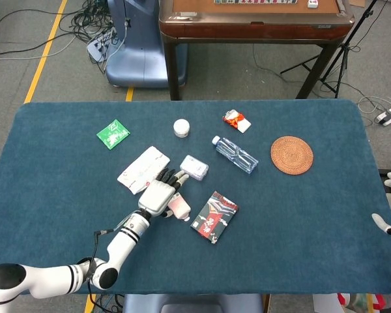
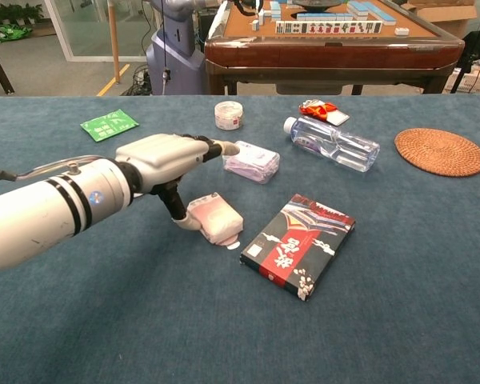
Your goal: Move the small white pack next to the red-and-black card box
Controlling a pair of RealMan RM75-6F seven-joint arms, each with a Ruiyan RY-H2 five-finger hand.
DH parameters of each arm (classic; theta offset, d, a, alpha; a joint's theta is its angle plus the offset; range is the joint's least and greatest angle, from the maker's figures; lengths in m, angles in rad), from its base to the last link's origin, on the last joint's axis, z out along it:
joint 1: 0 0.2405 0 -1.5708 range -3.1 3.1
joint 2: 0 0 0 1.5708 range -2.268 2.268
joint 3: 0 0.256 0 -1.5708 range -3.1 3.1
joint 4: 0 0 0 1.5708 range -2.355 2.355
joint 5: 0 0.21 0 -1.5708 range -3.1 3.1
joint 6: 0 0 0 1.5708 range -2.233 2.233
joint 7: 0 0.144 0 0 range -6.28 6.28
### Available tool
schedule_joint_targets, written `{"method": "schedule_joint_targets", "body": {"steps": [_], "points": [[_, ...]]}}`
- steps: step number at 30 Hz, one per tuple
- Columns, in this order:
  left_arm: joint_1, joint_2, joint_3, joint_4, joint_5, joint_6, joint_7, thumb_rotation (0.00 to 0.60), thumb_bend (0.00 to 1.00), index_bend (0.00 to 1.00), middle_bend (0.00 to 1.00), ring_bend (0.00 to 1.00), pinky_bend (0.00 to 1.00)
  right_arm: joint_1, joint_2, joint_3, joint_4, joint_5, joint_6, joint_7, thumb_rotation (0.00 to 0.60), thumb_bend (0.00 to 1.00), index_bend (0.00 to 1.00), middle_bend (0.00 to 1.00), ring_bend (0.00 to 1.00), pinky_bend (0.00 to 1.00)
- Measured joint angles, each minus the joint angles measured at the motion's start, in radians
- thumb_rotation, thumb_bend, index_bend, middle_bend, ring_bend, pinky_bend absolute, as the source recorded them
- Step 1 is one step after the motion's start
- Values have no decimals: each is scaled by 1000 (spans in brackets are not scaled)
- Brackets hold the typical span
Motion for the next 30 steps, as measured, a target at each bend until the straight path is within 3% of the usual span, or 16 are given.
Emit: {"method": "schedule_joint_targets", "body": {"steps": [18,30], "points": [[-45,-52,-43,45,-54,18,38,600,13,0,0,0,6,4,0,3,3,9,-9,2,600,143,219,324,263,450],[66,122,40,-163,-57,150,112,600,13,0,0,0,6,8,-6,-2,-5,1,-12,-27,600,143,219,324,263,450]]}}
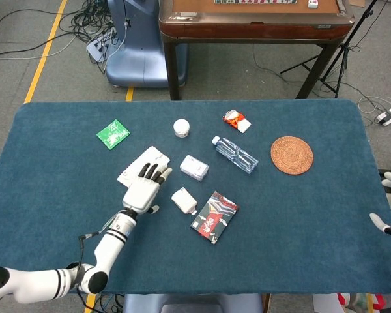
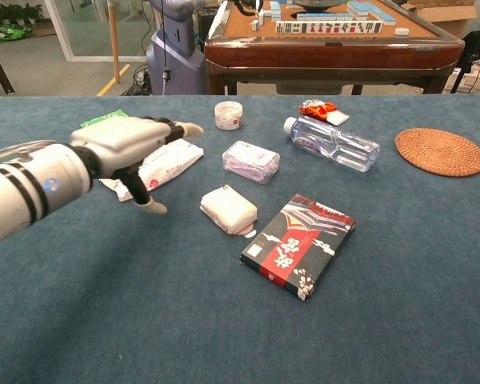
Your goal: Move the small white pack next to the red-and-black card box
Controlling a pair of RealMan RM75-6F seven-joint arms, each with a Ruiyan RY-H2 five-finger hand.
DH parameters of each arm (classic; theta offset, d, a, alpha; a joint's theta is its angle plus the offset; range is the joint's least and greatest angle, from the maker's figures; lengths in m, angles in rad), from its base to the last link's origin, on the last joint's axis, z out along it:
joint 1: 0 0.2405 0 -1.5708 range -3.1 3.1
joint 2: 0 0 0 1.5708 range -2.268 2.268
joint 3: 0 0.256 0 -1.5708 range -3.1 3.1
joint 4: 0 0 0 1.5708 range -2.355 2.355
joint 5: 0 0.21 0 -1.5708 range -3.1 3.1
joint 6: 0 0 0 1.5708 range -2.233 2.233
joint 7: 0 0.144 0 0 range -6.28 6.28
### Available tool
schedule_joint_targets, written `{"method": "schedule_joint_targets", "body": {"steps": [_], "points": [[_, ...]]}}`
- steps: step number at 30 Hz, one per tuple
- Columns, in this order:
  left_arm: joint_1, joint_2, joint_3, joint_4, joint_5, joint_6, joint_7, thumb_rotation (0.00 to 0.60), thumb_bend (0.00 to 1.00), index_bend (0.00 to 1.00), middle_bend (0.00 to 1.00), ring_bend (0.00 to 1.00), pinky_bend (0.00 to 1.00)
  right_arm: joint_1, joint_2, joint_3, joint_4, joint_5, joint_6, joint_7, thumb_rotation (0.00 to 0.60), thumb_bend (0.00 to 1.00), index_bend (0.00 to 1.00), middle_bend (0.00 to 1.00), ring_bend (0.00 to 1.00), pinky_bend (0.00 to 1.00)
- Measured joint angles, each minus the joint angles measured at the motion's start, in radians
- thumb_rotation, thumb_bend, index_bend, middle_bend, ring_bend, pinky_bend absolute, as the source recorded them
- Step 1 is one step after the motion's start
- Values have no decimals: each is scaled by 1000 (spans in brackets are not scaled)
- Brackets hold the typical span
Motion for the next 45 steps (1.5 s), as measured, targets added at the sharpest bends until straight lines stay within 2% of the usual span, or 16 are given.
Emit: {"method": "schedule_joint_targets", "body": {"steps": [6,10,16,21,26,29,33,45], "points": [[99,159,66,-158,42,110,8,600,13,0,0,0,6,-1,-7,-5,-11,-11,8,-35,600,144,219,324,263,450],[190,282,122,-246,120,209,-25,600,13,0,0,0,6,2,-15,-8,-17,-13,6,-65,600,143,219,324,263,450],[319,420,200,-303,242,328,-123,600,13,0,0,0,19,3,-30,-15,-33,-24,8,-120,600,143,219,324,263,450],[406,457,232,-306,309,420,-168,600,33,0,0,0,22,4,-36,-21,-49,-14,2,-167,600,143,219,324,263,450],[508,460,266,-296,384,541,-157,600,80,12,0,0,22,5,-35,-24,-67,-2,-7,-201,600,143,224,324,263,450],[558,461,288,-273,426,573,-156,600,86,13,0,0,22,5,-36,-23,-68,3,-7,-207,600,143,249,324,263,450],[581,474,287,-248,432,568,-178,600,81,2,0,0,22,6,-40,-21,-64,17,-11,-217,600,143,251,324,263,450],[610,432,208,-137,475,573,-280,600,82,0,0,0,32,13,-29,-9,-61,102,-55,-235,600,143,252,325,263,450]]}}
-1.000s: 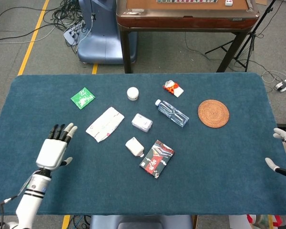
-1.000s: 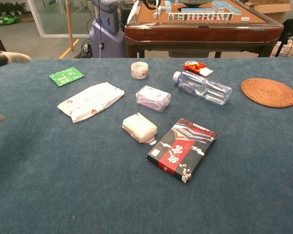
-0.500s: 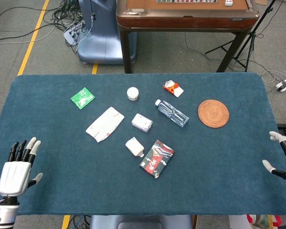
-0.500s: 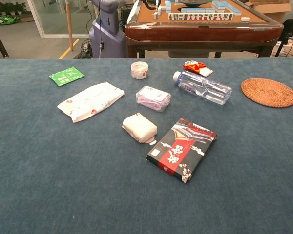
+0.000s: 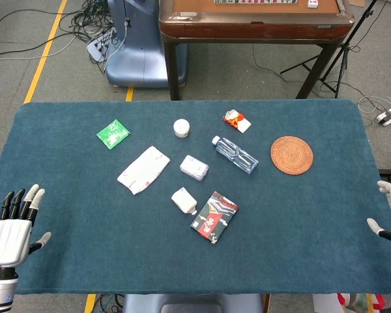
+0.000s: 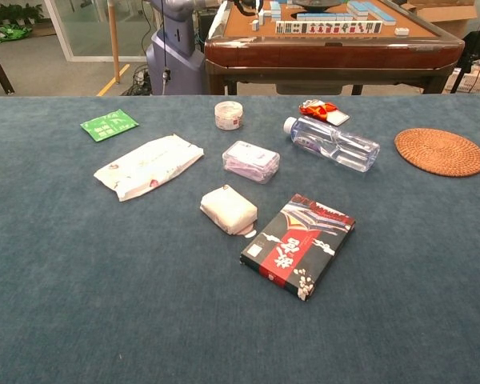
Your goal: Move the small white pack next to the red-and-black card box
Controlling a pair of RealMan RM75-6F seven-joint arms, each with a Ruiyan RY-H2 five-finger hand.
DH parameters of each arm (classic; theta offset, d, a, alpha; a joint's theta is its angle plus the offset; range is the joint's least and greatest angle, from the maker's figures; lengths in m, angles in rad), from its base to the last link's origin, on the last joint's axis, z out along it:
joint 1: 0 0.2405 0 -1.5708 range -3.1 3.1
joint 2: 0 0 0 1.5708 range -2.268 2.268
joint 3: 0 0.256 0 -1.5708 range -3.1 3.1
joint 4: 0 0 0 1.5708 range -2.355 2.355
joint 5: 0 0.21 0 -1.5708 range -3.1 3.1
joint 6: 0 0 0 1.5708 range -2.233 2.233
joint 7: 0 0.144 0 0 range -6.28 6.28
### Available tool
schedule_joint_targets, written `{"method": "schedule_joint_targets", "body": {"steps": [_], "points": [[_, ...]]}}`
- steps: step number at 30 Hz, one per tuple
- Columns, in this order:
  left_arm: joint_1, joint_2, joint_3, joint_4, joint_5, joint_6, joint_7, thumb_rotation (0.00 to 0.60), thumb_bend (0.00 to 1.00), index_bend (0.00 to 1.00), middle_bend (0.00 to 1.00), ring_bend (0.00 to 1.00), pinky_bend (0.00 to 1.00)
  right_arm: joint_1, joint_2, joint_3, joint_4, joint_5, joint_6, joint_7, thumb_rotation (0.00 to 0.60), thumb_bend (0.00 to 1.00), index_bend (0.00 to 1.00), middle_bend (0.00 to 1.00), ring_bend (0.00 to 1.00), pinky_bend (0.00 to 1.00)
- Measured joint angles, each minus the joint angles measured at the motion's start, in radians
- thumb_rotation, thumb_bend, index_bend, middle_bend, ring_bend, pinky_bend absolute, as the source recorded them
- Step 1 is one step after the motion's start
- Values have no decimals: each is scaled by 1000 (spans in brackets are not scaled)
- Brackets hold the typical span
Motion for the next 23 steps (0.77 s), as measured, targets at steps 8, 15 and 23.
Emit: {"method": "schedule_joint_targets", "body": {"steps": [8,15,23], "points": [[11,-12,-23,28,-2,-40,-18,600,82,0,0,0,32,44,-23,8,54,18,-80,34,600,143,258,332,263,450],[20,-19,-46,46,-8,-59,-28,600,82,0,0,0,32,67,-41,-3,66,-13,-109,36,600,143,259,332,263,450],[32,-16,-64,46,-11,-67,-25,600,82,0,0,0,32,70,-44,-16,66,-30,-113,38,600,143,259,333,263,450]]}}
